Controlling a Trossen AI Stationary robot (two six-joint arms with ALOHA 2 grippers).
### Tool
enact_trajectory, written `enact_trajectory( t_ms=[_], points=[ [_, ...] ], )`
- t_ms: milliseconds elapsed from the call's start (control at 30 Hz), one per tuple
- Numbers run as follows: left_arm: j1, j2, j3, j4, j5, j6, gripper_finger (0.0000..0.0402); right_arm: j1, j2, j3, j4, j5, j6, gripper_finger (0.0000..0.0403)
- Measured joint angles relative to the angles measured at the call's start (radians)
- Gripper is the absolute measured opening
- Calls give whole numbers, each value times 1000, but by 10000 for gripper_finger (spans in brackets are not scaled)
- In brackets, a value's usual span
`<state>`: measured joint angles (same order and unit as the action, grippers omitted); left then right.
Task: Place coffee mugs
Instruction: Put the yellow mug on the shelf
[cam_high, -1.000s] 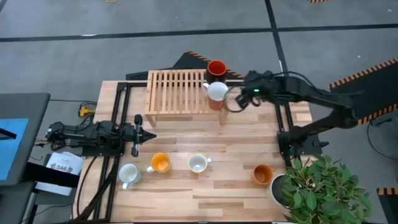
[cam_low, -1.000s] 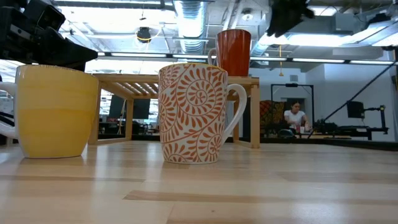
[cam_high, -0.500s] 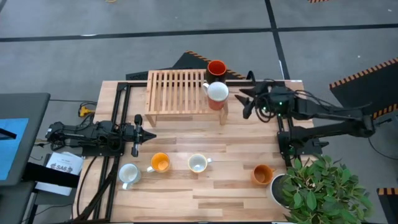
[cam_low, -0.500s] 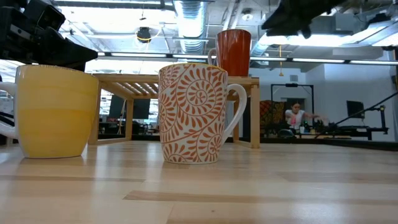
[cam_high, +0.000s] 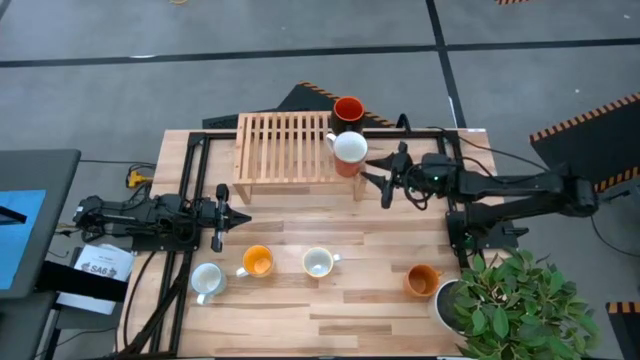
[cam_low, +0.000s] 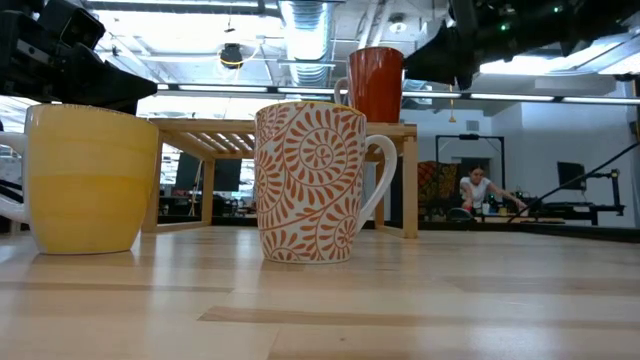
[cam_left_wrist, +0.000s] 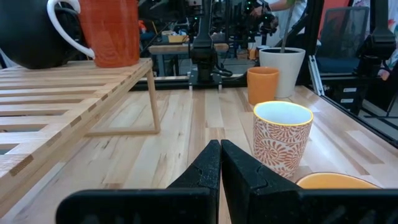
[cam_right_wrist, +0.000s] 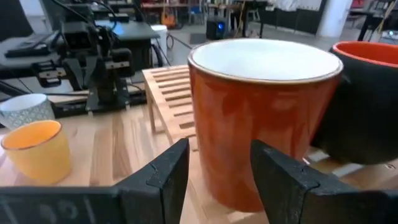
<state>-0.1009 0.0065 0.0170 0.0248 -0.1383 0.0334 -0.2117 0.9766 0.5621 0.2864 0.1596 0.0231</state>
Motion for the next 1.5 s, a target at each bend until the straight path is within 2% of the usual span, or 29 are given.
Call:
enact_trajectory(
  t_ms=[133, 333, 467, 567, 767, 933, 1033, 1200, 1300, 1367, 1500],
  points=[
    [0, 0, 0, 0, 0, 0, 0, 12, 6, -19, 75, -5, -58, 196],
    [0, 0, 0, 0, 0, 0, 0, 45, -2, -30, 93, -7, -152, 196],
    [0, 0, 0, 0, 0, 0, 0, 40, -45, -93, 92, -9, -110, 196],
    [0, 0, 0, 1, -8, 0, 0, 20, -130, -135, 95, -11, -48, 196],
    [0, 0, 0, 17, -43, 5, 0, 9, -308, -188, 114, -208, -6, 196],
    [-1, 0, 0, 81, -57, -4, 6, 22, -330, -201, 110, -217, -6, 196],
    [-3, 21, 0, 68, -50, -45, 32, 20, -314, -202, 113, -215, -6, 196],
    [-3, 123, 33, 39, -44, -151, 110, 20, -283, -202, 112, -214, -24, 196],
    [-6, 202, 116, -39, -18, -205, 154, 20, -271, -202, 112, -214, -24, 196],
    [-16, 267, 193, -148, 2, -246, 175, 20, -268, -202, 112, -214, -25, 196],
    [-54, 416, 337, -337, 27, -339, 193, 20, -268, -202, 113, -213, -24, 196]
  ],
)
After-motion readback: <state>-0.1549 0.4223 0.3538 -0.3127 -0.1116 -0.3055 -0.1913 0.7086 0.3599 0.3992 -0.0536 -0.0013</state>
